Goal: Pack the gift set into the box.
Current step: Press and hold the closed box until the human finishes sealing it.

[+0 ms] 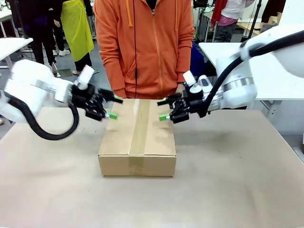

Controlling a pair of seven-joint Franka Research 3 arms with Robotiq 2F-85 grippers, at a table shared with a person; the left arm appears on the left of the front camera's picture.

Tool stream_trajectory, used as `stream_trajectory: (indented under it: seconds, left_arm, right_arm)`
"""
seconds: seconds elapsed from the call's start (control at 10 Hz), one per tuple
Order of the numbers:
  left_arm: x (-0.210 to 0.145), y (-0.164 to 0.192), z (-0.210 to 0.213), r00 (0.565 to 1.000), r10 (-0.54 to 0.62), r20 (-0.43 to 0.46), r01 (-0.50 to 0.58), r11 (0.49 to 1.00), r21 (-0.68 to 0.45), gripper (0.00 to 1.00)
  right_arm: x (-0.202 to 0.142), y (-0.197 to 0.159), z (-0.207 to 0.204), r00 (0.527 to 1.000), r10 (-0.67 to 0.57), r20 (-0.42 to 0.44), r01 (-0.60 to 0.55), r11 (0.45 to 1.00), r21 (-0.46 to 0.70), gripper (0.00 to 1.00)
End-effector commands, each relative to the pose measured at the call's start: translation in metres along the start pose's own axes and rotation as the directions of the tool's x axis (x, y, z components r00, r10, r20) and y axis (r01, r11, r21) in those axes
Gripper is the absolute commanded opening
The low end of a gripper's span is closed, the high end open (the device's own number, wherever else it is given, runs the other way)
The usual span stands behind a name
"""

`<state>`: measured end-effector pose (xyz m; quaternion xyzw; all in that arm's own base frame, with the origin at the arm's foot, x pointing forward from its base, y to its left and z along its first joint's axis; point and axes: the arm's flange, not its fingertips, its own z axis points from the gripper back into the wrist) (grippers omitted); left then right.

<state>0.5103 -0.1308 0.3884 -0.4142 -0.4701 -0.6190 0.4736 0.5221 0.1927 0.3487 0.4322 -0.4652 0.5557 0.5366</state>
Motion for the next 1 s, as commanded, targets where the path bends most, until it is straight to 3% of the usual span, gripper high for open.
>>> stream_trajectory:
  seconds: [0.0,0.2,0.3,0.4,0.5,0.9]
  left_arm:
    - [0.037,-0.046,0.101,0.992,-0.053,0.118,0.033,0.986,0.164,1.0]
    - [0.015,-0.076,0.181,0.978,-0.039,0.204,-0.028,0.948,0.317,1.0]
    - [-0.002,-0.087,0.206,0.963,-0.024,0.268,-0.088,0.913,0.397,1.0]
    - [0.045,-0.067,0.164,0.986,-0.052,0.158,0.012,0.97,0.242,1.0]
    - [0.045,-0.067,0.164,0.986,-0.052,0.158,0.012,0.97,0.242,1.0]
    - [0.045,-0.067,0.164,0.986,-0.052,0.158,0.012,0.97,0.242,1.0]
  right_arm:
    - [0.014,0.046,0.102,0.993,0.067,0.096,-0.038,0.959,-0.281,1.0]
    - [-0.012,0.095,0.186,0.967,0.105,0.231,0.022,0.872,-0.488,1.0]
    - [-0.027,0.112,0.206,0.96,0.101,0.26,0.069,0.818,-0.571,1.0]
    - [-0.04,0.109,0.2,0.972,0.044,0.232,0.108,0.79,-0.603,1.0]
    - [-0.01,0.096,0.206,0.973,0.047,0.226,0.075,0.862,-0.501,1.0]
    - [-0.01,0.096,0.206,0.973,0.047,0.226,0.075,0.862,-0.501,1.0]
